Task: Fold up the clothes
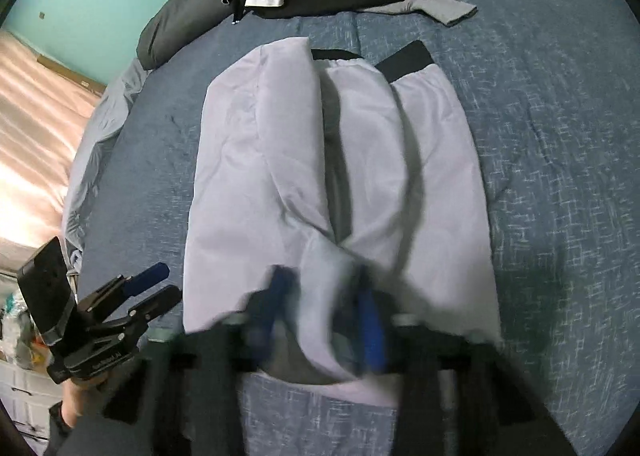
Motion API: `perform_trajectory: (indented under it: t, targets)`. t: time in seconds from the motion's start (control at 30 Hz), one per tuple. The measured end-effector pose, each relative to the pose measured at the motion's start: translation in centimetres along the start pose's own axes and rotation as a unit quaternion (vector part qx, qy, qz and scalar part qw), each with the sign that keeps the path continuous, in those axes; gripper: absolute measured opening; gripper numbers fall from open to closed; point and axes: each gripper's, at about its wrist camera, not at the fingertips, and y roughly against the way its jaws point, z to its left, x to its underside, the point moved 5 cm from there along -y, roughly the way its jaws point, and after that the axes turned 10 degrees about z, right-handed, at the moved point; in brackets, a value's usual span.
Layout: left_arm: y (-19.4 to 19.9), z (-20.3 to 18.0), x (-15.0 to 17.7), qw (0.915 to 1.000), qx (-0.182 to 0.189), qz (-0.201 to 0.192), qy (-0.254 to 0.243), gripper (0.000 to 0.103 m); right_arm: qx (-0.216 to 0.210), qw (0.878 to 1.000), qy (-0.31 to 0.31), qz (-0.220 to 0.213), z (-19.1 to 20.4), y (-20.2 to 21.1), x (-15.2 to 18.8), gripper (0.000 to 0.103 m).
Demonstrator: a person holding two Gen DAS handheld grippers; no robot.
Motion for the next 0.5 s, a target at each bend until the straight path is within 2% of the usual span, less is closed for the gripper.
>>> perform_trajectory:
  t: [0.27,0.5]
  targets:
    - [-0.6,-1.0,0.2,1.0,0.003,0.002,-0.006,0.056,0.053,0.996,0.059,-0.046,0.3,4.6,1.4,0.009]
    - [-1.0,-2.6,0.2,0.9997,-0.001,0.006,-0.023,0.056,0.088,0.995,0.039,-0.023,-2.7,3.5,3.2,0.009]
